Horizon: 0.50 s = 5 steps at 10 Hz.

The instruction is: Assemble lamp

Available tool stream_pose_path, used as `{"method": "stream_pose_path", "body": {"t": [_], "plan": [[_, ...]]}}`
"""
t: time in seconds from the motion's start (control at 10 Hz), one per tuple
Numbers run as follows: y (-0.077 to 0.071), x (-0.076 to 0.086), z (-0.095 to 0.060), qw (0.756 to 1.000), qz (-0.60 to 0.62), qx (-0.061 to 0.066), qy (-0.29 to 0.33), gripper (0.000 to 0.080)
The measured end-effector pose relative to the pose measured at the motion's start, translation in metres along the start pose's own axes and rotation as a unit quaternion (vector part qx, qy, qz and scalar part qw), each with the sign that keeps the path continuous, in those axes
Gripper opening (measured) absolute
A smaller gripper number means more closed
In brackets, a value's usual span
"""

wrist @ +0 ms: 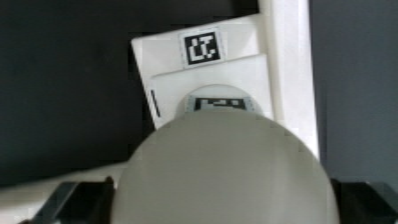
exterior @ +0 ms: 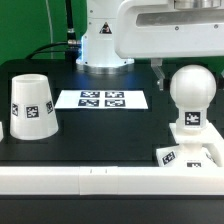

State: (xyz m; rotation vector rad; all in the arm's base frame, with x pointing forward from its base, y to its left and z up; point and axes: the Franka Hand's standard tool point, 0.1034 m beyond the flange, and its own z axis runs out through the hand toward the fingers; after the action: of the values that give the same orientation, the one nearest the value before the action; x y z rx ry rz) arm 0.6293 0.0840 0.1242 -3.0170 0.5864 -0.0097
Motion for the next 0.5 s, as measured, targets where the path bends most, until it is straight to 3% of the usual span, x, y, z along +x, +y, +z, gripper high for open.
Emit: {"method": "stream_pose_path", "body": {"t": [0.5], "plan": [[-0.0038,-0.0040,0.0010,0.967,0.256,-0.003,-0.003,0.0578]]}}
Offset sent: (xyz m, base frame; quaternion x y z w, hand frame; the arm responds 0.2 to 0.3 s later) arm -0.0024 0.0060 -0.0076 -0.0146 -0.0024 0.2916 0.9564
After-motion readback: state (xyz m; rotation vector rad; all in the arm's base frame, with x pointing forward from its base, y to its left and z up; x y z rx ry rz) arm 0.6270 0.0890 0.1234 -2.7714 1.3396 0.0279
